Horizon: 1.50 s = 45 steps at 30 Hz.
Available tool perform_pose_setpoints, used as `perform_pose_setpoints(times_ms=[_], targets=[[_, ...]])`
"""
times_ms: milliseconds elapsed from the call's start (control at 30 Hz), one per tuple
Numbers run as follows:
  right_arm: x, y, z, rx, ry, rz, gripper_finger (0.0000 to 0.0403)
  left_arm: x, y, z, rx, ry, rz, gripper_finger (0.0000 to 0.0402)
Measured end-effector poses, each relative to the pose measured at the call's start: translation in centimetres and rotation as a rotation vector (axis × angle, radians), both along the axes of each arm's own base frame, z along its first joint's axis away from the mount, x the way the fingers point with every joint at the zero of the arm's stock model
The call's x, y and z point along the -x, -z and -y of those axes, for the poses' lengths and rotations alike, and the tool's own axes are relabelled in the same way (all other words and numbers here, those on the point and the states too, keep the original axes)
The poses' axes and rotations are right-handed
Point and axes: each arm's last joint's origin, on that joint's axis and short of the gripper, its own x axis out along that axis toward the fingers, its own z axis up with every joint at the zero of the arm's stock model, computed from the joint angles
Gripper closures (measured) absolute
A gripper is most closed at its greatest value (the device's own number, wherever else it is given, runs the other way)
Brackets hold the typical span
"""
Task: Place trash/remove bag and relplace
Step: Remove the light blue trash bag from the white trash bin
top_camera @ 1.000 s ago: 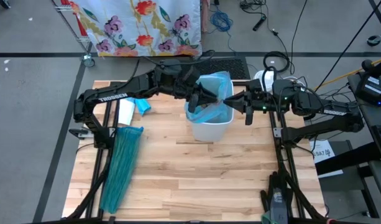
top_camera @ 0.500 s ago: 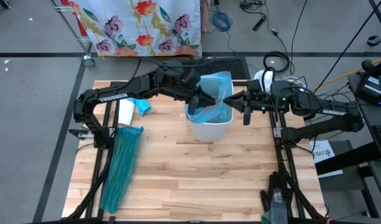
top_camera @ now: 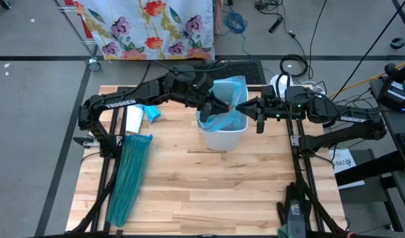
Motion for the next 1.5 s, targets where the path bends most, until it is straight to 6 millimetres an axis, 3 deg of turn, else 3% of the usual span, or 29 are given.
perform_pose_setpoints(times_ms=[267, 567, 1500], targets=[[-0.09, -0.06, 0.01, -0.002, 0.001, 0.010, 0.0403, 0.00, 0.07, -0.08, 0.019, -0.031, -0.011, 0.0299], [-0.10, -0.09, 0.01, -0.002, 0.001, 0.012, 0.0403, -0.06, 0.06, 0.04, 0.011, -0.058, -0.012, 0.0394], [0.08, 0.74, 0.01, -0.051, 0.017, -0.067, 0.0403, 0.48, -0.75, -0.03, -0.021, -0.009, 0.038, 0.0401]])
